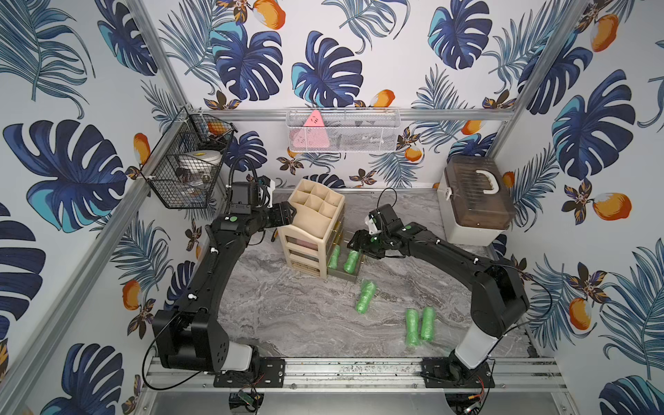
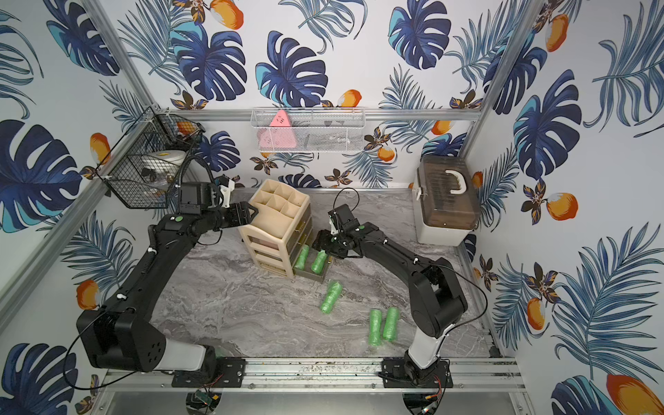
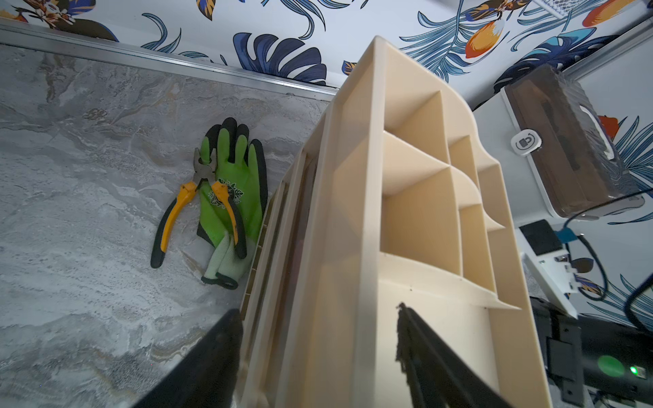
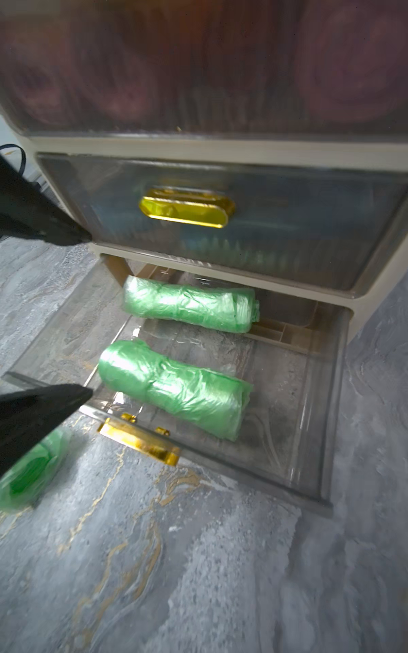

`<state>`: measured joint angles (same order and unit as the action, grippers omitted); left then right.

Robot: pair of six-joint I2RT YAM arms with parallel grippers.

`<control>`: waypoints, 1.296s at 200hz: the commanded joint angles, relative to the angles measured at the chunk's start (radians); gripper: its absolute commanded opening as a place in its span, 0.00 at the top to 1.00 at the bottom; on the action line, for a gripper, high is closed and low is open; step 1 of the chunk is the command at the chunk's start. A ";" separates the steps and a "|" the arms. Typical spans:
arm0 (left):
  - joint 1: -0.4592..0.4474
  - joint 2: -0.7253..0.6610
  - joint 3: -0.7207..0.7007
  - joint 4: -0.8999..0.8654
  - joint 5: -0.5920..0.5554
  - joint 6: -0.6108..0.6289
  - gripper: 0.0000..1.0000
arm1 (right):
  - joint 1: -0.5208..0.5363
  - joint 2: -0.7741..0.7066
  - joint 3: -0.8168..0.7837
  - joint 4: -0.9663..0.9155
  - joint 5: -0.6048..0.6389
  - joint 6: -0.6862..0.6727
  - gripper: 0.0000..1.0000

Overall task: Sort the rolls of trash bags by color and place them into the drawer
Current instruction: Place the roll of trash bags in the drawer, then pick up the roll of trash bags from the center of the board.

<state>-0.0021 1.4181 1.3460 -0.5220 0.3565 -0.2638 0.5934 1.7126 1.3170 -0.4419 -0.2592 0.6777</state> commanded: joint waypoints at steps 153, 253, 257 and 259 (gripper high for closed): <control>0.001 -0.017 -0.008 -0.004 -0.004 0.000 0.27 | 0.029 -0.199 -0.533 0.152 -0.055 0.087 0.38; 0.001 -0.018 -0.016 -0.010 -0.006 0.005 0.27 | 0.034 -0.100 -0.521 0.209 -0.062 0.090 0.55; 0.001 -0.018 -0.015 -0.009 -0.007 0.005 0.27 | 0.034 -0.098 -0.521 0.212 -0.062 0.090 0.56; 0.001 -0.019 -0.015 -0.009 -0.007 0.005 0.27 | 0.034 -0.097 -0.521 0.213 -0.061 0.090 0.57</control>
<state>-0.0021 1.4033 1.3338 -0.5190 0.3588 -0.2665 0.6266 1.6035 0.7918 -0.2516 -0.3252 0.7670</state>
